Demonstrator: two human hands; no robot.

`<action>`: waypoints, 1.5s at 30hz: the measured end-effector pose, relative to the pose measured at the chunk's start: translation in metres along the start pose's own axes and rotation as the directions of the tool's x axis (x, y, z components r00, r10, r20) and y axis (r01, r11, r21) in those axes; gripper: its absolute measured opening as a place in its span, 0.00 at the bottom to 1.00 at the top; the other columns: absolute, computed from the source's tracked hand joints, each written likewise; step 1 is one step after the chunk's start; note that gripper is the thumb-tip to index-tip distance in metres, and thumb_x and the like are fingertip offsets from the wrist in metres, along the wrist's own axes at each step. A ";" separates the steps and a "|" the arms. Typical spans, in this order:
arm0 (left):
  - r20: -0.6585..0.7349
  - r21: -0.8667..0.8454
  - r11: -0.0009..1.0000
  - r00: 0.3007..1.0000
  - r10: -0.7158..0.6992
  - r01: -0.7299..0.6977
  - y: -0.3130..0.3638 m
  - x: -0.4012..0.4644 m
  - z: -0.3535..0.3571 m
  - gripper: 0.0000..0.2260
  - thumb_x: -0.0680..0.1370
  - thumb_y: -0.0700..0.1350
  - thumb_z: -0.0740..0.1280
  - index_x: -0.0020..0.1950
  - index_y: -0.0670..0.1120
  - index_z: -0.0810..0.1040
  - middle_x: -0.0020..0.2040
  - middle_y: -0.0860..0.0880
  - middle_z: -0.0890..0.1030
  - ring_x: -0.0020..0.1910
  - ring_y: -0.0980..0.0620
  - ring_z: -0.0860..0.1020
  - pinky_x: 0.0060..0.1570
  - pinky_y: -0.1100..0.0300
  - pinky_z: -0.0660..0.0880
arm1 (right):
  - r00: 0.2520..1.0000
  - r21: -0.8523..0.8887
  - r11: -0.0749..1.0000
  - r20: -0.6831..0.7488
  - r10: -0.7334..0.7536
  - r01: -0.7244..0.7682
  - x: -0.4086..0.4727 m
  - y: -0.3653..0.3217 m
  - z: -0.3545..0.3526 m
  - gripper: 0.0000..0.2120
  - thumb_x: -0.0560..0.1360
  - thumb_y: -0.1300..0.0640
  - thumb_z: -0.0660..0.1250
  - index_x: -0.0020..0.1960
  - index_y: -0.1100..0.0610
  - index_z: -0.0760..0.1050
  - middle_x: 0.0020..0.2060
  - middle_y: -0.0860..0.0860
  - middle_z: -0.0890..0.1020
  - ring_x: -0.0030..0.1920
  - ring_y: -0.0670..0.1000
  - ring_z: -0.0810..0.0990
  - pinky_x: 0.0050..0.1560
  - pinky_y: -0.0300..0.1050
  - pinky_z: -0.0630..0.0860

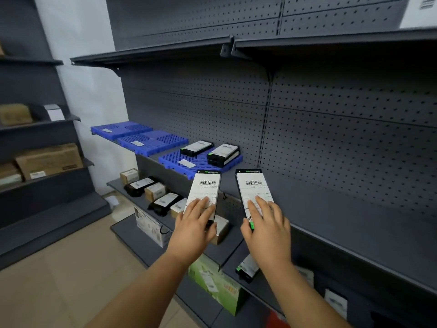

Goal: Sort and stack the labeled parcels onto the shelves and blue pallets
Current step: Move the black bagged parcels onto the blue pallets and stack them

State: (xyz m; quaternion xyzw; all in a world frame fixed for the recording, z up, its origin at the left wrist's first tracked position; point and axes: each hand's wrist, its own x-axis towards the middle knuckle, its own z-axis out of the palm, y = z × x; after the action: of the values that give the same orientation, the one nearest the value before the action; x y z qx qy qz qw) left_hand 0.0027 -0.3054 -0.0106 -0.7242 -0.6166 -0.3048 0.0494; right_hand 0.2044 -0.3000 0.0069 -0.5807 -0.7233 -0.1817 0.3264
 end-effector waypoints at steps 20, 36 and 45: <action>0.071 -0.038 0.986 0.983 0.167 -0.164 -0.186 0.143 -0.027 0.22 0.81 0.54 0.59 0.75 0.52 0.65 0.77 0.52 0.60 0.77 0.51 0.54 0.71 0.46 0.59 | 0.989 -0.142 0.982 -0.093 0.116 -0.128 0.131 -0.139 0.105 0.23 0.69 0.52 0.72 0.63 0.55 0.77 0.63 0.53 0.78 0.62 0.59 0.74 0.52 0.57 0.75; 0.127 -0.071 0.964 0.957 0.262 -0.255 -0.246 0.291 0.015 0.22 0.81 0.53 0.60 0.74 0.52 0.66 0.76 0.53 0.62 0.76 0.53 0.56 0.70 0.47 0.61 | 0.962 -0.175 0.948 -0.115 0.249 -0.266 0.245 -0.130 0.205 0.22 0.68 0.51 0.73 0.61 0.55 0.79 0.62 0.53 0.78 0.59 0.59 0.76 0.47 0.57 0.75; 0.237 -0.095 0.952 0.923 0.304 -0.289 -0.279 0.367 0.048 0.21 0.82 0.52 0.58 0.75 0.51 0.65 0.77 0.53 0.60 0.75 0.52 0.55 0.69 0.47 0.60 | 0.921 -0.264 0.883 -0.084 0.380 -0.389 0.289 -0.130 0.240 0.19 0.69 0.50 0.71 0.58 0.55 0.81 0.61 0.52 0.79 0.58 0.59 0.77 0.47 0.58 0.74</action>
State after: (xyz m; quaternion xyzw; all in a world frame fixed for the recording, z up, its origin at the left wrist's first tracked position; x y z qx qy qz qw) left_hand -0.2173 0.0982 0.0501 -0.8428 -0.4920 -0.2183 -0.0040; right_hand -0.0154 0.0294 0.0466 -0.7494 -0.5565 -0.2208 0.2828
